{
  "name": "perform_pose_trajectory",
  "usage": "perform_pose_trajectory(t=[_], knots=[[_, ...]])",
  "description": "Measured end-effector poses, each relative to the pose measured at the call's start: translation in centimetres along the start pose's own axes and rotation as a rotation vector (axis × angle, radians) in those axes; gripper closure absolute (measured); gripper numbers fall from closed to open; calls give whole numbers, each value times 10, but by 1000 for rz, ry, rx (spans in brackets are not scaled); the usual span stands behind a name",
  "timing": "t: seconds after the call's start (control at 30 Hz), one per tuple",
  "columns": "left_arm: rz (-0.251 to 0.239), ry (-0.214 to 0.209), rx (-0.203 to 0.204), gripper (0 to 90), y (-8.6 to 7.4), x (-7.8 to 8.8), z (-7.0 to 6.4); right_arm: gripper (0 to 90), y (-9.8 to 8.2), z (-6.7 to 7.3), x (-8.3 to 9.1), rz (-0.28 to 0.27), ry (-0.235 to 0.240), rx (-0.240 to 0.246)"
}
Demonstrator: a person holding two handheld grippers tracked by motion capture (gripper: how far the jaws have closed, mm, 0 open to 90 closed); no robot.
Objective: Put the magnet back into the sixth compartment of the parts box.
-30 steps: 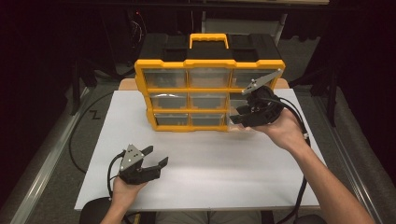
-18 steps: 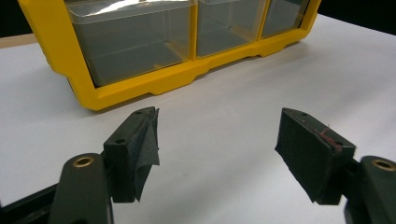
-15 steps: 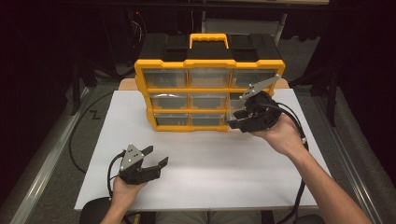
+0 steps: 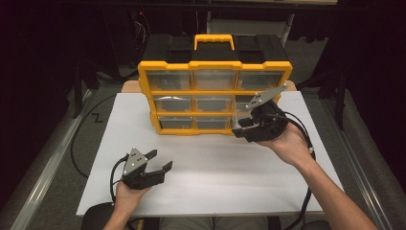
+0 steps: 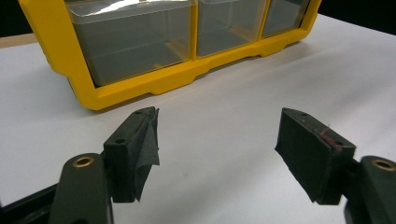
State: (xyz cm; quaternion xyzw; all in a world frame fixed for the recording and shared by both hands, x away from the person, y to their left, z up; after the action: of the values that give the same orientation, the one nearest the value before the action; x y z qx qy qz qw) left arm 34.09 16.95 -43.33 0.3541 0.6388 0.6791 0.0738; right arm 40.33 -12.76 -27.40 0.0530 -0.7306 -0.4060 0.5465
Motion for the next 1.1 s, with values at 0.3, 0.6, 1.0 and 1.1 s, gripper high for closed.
perform_pose_trajectory(t=[0.3, 0.6, 1.0, 1.1], knots=[[-1, 3, 3, 294, 0, 0, 1, 607, -7, 0, -2, -10, 8, -7], [-2, 3, 3, 294, 0, 0, 0, 605, -15, -1, -1, -19, 6, -13], [-1, 4, 2, 294, 0, 0, 0, 602, -26, -2, -5, -15, 9, -19], [-1, 5, 2, 294, 0, 0, 0, 601, -29, -2, -7, -10, 12, -21]])
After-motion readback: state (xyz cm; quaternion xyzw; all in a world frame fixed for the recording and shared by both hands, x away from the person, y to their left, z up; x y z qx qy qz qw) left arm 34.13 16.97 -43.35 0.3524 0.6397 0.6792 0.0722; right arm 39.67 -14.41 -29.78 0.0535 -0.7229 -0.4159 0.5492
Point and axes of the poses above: each handheld gripper's, and its own axes: x roughly backward along the jaws, y roughly out of its top, z roughly to its left, the point moved 5 cm from there along -x, roughly forward along the jaws, and after that the axes turned 1 degree about -y, right-handed, at the moved point
